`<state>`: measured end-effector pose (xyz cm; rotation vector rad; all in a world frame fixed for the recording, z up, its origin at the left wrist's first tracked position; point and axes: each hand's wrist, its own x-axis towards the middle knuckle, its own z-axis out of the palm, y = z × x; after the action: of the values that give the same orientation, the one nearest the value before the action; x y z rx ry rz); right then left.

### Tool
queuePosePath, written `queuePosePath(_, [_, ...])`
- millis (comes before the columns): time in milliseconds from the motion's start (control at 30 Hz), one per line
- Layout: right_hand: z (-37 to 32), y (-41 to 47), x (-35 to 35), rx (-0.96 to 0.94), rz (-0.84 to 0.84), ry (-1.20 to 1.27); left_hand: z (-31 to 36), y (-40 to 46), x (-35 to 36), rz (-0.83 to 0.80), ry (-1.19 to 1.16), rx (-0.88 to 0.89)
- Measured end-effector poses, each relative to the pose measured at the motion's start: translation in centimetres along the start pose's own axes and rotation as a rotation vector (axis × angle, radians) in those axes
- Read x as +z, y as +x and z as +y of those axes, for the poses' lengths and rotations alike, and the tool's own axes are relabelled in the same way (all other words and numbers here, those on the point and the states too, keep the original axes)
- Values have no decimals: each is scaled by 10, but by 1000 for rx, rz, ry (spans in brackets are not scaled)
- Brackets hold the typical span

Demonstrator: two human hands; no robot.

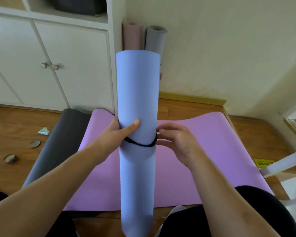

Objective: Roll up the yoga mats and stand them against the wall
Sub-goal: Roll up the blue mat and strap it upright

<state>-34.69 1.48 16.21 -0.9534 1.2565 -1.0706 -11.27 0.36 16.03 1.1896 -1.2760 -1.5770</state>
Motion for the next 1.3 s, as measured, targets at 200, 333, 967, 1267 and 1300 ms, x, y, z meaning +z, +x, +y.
queuePosePath(200, [0,-6,8,34,-12,-96,8,-4,3,111,220,60])
queuePosePath(333, [-10,-17,21,-56,-4,-205,13,-5,6,193,274,128])
queuePosePath(967, [-125,88,-30,-508,402,-434,95,156,49,-61,487,393])
queuePosePath(1267, [-143,310,-64,-600,462,-514,122,356,44,-89,284,218])
queuePosePath(1300, [-139,334,-69,-593,467,-510,120,378,44,-94,263,189])
